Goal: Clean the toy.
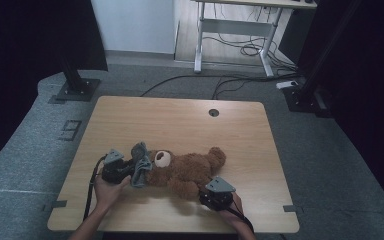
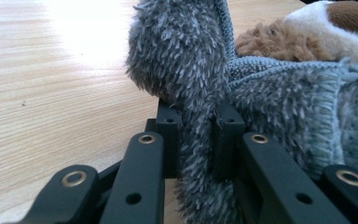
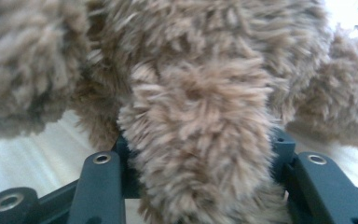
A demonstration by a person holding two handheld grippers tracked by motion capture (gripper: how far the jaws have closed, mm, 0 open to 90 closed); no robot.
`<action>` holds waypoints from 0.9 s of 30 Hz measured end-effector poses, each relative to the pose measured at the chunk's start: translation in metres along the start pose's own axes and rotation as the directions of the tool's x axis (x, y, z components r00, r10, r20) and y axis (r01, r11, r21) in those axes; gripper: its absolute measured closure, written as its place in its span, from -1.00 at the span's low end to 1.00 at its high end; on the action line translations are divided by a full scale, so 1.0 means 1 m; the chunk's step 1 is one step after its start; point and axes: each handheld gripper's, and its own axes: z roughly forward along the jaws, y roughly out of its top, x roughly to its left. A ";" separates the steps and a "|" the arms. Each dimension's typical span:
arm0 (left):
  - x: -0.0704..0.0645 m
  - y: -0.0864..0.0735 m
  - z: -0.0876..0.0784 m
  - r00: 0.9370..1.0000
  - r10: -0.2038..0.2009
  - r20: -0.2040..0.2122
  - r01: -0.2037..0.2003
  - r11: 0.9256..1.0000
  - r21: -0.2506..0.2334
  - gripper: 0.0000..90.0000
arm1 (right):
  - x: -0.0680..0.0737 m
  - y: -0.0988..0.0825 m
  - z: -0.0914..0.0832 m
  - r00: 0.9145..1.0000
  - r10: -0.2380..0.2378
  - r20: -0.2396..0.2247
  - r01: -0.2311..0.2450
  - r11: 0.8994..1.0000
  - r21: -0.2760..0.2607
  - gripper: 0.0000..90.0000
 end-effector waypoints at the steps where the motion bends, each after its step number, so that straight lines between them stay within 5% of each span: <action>1: 0.001 0.000 0.003 1.000 -0.006 -0.001 0.006 1.000 0.002 0.70 | 0.000 0.001 0.002 1.000 -0.009 0.008 0.009 1.000 0.000 0.07; 12: 0.005 0.017 0.025 1.000 -0.005 -0.024 0.006 1.000 0.018 0.70 | -0.034 0.008 0.030 0.996 -0.060 0.060 0.062 0.997 -0.039 0.04; 19: 0.007 0.011 0.011 1.000 -0.005 0.014 0.005 1.000 0.013 0.68 | -0.029 -0.001 0.019 0.984 -0.155 0.087 0.161 0.985 -0.064 -0.11; 24: 0.015 0.015 -0.009 0.999 -0.025 0.027 0.026 1.000 -0.012 0.68 | -0.032 -0.001 0.010 0.992 -0.110 0.060 0.115 0.988 -0.101 -0.19; 27: 0.020 0.014 -0.024 1.000 -0.014 0.000 0.014 1.000 -0.004 0.68 | -0.034 0.000 0.005 0.995 -0.085 0.050 0.090 0.989 -0.115 -0.21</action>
